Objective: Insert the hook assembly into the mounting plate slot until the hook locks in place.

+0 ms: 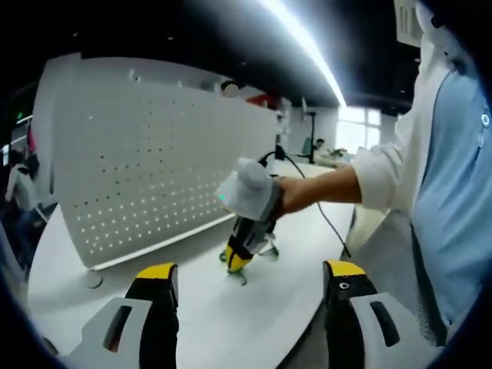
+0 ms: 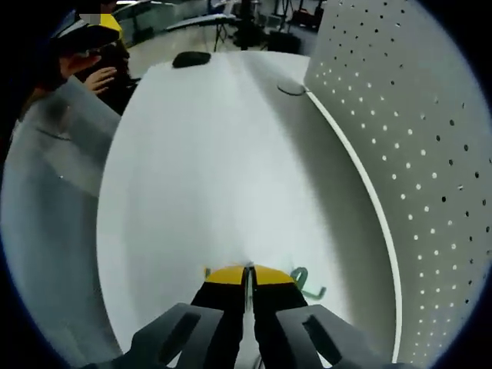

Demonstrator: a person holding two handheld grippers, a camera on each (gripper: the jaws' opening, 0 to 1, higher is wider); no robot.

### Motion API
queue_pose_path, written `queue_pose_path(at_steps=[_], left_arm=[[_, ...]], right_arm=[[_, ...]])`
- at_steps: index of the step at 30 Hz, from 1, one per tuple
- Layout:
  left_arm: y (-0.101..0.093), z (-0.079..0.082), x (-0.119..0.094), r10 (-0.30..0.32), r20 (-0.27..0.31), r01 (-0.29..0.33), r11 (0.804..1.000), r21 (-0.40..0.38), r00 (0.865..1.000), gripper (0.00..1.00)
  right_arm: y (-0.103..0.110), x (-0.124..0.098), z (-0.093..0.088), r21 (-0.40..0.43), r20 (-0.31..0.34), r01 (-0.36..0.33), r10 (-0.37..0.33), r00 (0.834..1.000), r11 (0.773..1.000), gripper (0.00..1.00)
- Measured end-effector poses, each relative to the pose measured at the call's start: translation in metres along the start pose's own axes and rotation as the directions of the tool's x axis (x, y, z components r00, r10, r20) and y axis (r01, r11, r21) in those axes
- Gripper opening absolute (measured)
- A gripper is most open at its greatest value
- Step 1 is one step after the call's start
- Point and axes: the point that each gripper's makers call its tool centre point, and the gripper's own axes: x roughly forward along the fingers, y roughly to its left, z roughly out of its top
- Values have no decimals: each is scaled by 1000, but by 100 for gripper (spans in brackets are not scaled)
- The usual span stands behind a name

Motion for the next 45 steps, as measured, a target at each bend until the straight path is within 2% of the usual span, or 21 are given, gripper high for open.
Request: queue_pose_path(at_steps=[10, 13, 19, 20, 26, 30, 31, 33, 38, 41, 42, 45], left_arm=[[0, 1, -1, 1, 4, -1, 1000, 3, 1000, 78], [0, 0, 0, -1, 0, 1, 1000, 4, 1000, 78], [-1, -2, 1, 0, -9, 0, 1000, 6, 1000, 77], [-1, -1, 1, 1, -8, -1, 1000, 6, 1000, 77], [-1, -2, 1, 5, -12, -5, 1000, 7, 1000, 75], [2, -1, 1, 28, -9, -28, 1000, 8, 1000, 74], [2, -1, 0, 31, -8, -31, 999, 7, 999, 73], [3, 0, 0, 37, -4, -37, 999, 6, 999, 72], [8, 2, -1, 69, 2, -69, 998, 4, 998, 68], [13, 4, -2, 97, 4, -97, 995, -5, 995, 65], [16, 7, -3, 112, 11, -112, 994, -14, 994, 63], [20, 17, -3, 140, 40, -139, 990, -38, 989, 57]], right_arm=[[-2, -5, 2, 10, 9, 5, -5, 1000, 1000, 0], [-3, -10, 6, 13, 31, 14, -15, 999, 1000, 0], [-2, -22, 14, 91, 117, -1, -10, 993, 996, 0], [-1, -26, 18, 119, 156, -11, -7, 988, 993, 0], [3, -44, 34, 217, 296, -77, 10, 955, 973, 0], [3, -60, 48, 254, 376, -104, 1, 926, 961, 0], [4, -65, 53, 265, 404, -113, -4, 915, 957, 0], [6, -72, 58, 276, 435, -130, -3, 900, 952, 0], [9, -87, 68, 269, 467, -121, -20, 884, 955, 0], [11, -99, 77, 268, 500, -120, -32, 865, 956, 0], [11, -104, 82, 270, 519, -121, -38, 854, 955, 0], [13, -115, 89, 264, 542, -113, -50, 839, 958, 0]])
